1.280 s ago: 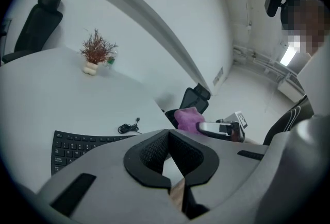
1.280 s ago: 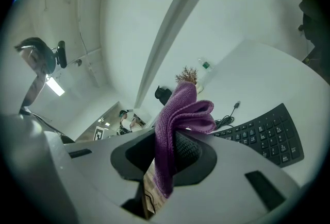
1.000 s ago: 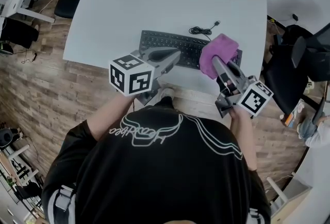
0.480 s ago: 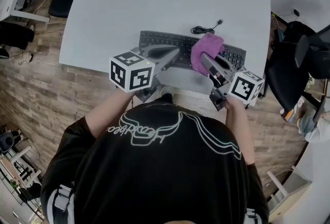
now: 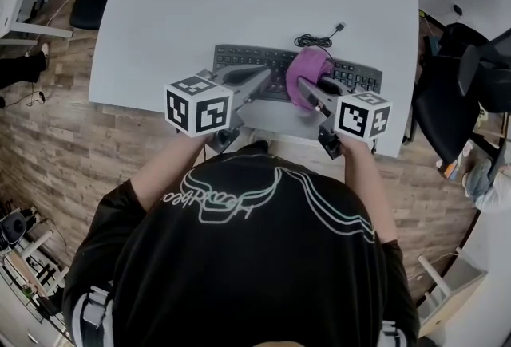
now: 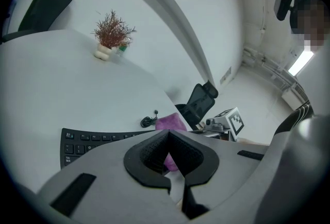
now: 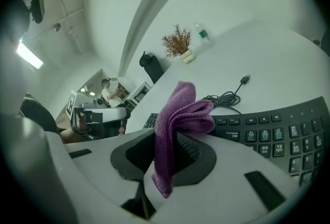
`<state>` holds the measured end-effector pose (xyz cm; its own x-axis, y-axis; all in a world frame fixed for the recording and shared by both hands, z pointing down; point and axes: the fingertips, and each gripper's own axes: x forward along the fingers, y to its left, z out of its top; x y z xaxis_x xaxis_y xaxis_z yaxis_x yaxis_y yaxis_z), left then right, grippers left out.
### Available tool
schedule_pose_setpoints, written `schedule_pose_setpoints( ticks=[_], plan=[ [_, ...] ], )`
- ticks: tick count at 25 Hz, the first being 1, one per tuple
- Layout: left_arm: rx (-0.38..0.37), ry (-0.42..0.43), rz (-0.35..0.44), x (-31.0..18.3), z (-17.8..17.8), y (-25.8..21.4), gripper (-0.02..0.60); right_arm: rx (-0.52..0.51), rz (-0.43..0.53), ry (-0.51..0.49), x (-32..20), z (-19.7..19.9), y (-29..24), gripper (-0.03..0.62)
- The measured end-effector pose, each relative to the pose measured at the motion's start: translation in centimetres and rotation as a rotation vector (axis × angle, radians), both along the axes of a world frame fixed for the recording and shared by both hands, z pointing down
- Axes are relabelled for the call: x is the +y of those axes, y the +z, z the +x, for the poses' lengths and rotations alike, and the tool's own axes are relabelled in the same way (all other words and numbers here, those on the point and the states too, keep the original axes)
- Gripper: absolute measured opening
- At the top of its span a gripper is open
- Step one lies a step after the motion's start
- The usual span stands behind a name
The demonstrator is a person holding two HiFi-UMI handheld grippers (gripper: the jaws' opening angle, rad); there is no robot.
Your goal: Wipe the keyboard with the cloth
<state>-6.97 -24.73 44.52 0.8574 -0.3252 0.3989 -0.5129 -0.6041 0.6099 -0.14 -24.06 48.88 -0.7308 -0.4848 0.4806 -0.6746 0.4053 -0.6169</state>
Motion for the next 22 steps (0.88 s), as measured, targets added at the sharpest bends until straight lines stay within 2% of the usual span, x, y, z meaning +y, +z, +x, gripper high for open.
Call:
schedule_pose_setpoints(
  ticks=[5,10,22],
  plan=[
    [0.005,0.000,-0.010,0.2,-0.2,0.3,0.006,0.119,-0.011,-0.030,0.0,0.2,1.7,0.054],
    [0.001,-0.003,-0.012,0.3,-0.4,0.3,0.006,0.177,-0.019,-0.035,0.1,0.7,2.4,0.054],
    [-0.012,-0.025,-0.028,0.4,-0.1,0.5,0.006,0.211,-0.072,0.019,0.0,3.0,3.1,0.054]
  ],
)
